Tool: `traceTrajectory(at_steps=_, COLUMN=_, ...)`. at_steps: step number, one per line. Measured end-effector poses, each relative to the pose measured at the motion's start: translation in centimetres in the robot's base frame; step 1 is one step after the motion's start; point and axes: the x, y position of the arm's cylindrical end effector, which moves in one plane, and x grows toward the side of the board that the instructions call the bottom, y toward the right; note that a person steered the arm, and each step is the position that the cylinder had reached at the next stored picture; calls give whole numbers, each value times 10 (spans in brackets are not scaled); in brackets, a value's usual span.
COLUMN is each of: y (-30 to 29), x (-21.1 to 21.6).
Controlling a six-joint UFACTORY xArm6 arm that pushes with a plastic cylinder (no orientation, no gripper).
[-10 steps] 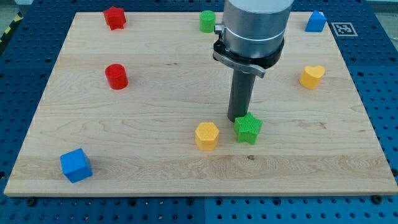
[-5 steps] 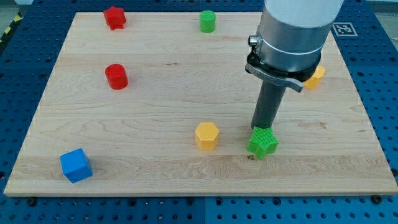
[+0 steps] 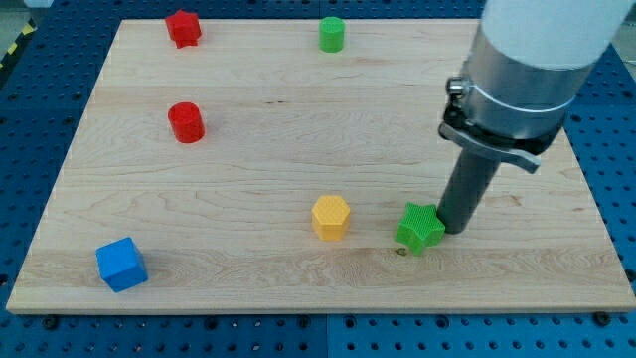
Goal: Place the green star at the bottom center of the board
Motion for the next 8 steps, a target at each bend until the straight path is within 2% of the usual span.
traceTrajectory(at_steps=5, y=-72, x=7)
traceTrajectory(at_steps=7, y=-77, x=7)
traceTrajectory(at_steps=8, y=-77, x=-24)
